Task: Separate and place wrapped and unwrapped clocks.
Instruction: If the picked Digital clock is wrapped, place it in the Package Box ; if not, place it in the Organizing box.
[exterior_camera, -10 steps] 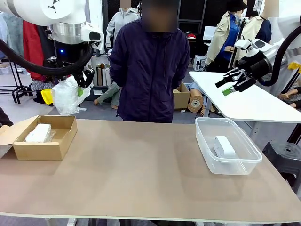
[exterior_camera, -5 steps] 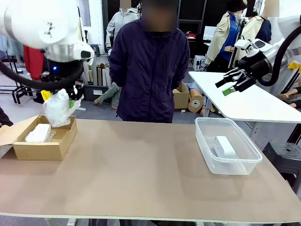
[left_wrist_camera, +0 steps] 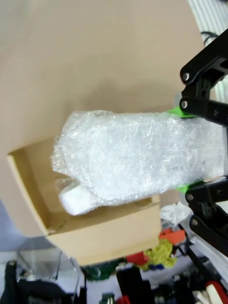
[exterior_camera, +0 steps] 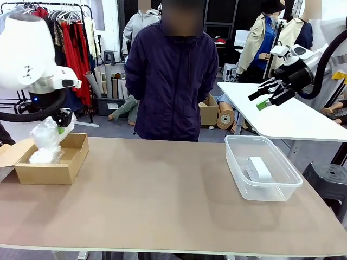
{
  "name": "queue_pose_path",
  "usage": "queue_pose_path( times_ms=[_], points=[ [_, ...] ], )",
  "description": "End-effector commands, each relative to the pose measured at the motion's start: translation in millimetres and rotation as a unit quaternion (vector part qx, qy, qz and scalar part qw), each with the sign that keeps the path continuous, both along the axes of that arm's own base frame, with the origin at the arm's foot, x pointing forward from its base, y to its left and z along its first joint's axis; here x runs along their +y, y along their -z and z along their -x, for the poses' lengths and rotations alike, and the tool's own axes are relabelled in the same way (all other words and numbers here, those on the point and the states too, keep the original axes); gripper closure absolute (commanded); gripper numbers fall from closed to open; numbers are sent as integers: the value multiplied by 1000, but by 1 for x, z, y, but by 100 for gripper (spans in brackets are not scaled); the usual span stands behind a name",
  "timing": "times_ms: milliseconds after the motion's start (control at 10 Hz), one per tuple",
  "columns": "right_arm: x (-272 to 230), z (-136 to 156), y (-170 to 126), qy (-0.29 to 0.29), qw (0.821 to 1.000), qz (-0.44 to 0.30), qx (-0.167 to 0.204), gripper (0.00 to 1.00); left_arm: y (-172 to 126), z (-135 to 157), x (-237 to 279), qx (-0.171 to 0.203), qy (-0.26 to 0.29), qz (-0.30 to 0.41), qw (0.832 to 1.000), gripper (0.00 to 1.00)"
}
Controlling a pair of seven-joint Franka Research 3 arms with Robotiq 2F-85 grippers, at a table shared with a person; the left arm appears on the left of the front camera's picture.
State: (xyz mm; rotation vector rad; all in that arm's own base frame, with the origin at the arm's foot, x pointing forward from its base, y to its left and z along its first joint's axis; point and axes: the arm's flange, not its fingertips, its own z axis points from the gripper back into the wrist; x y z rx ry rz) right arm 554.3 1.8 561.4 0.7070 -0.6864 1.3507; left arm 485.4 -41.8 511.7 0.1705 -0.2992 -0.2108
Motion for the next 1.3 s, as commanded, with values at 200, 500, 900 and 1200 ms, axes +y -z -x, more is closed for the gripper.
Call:
queue_pose_path(
  times_ms=[200, 500, 900, 1200],
  points=[
    [1, 1, -2, -2, 1000, 0, -3, 0, 27, -56, 34, -4, -77, 38, 996, 100],
    [1, 1, -2, -2, 1000, 0, -3, 0, 42, -85, 39, 4, -109, 72, 991, 100],
    [1, 1, -2, -2, 1000, 0, -3, 0, 49, -77, 41, 8, -99, 57, 993, 100],
    [1, 1, -2, -2, 1000, 0, -3, 0, 73, -89, 41, 33, -99, 59, 993, 100]
  ],
)
